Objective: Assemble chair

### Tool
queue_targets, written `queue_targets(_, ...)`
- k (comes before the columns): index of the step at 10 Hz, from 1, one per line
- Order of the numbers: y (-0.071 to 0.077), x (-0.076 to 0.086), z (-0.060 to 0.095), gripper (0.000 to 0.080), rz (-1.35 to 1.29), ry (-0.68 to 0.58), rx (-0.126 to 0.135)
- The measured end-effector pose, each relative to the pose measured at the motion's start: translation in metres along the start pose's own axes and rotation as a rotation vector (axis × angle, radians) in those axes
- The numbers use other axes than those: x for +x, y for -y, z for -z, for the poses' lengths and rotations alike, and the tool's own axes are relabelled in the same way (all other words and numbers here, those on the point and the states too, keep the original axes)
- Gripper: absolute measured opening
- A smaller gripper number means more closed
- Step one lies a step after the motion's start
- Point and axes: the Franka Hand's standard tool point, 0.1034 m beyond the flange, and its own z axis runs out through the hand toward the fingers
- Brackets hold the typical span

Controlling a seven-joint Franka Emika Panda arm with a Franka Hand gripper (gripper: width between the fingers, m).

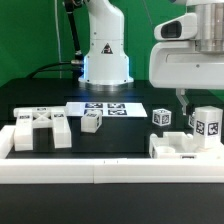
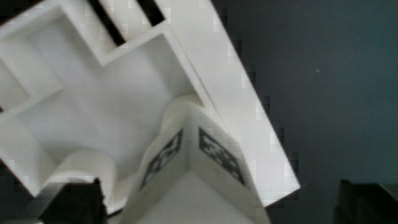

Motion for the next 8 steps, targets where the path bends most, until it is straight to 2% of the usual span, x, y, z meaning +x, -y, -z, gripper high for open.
queue_targets(6, -0.0043, 0.0022, -0.0002, 0.0649, 0.497, 0.000, -0.004)
queue_targets(8, -0.0045, 0.0022, -0.0006, 0.0619, 0.527, 0.001, -0.003)
